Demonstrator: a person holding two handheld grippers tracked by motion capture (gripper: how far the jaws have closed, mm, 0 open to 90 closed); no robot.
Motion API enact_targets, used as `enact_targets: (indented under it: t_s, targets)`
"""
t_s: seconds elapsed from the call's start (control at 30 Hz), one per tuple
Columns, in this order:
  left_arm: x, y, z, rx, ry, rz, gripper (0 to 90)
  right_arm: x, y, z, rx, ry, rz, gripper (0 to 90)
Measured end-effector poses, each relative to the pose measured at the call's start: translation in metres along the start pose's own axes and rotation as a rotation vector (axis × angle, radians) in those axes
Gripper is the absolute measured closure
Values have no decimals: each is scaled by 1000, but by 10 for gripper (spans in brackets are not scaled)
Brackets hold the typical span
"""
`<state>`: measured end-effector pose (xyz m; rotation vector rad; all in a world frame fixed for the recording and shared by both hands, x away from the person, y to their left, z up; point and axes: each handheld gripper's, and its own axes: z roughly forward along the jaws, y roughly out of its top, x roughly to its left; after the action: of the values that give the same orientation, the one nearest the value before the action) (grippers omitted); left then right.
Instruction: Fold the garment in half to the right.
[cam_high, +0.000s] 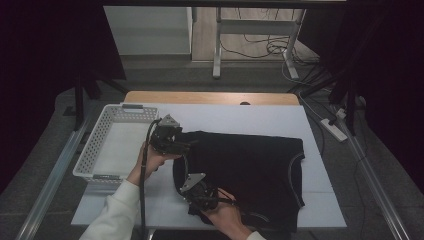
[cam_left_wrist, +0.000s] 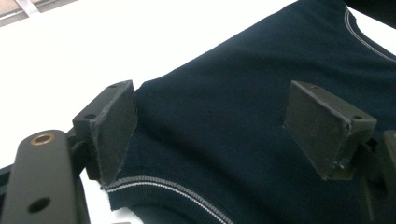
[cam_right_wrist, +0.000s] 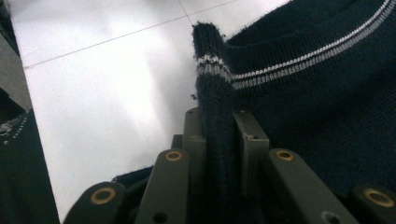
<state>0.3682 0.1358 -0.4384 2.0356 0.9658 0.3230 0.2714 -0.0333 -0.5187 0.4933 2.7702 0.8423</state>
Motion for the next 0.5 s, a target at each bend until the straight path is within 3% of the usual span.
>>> enact_targets:
  t_s: [0.3,0.5]
  targets:
    - [7,0,-3,-8,20,-18,187,-8,0,-17,-104,51,58,784]
    - [11,-1,-1,1,30,-32,187,-9,-1,-21,-121,58,56,783]
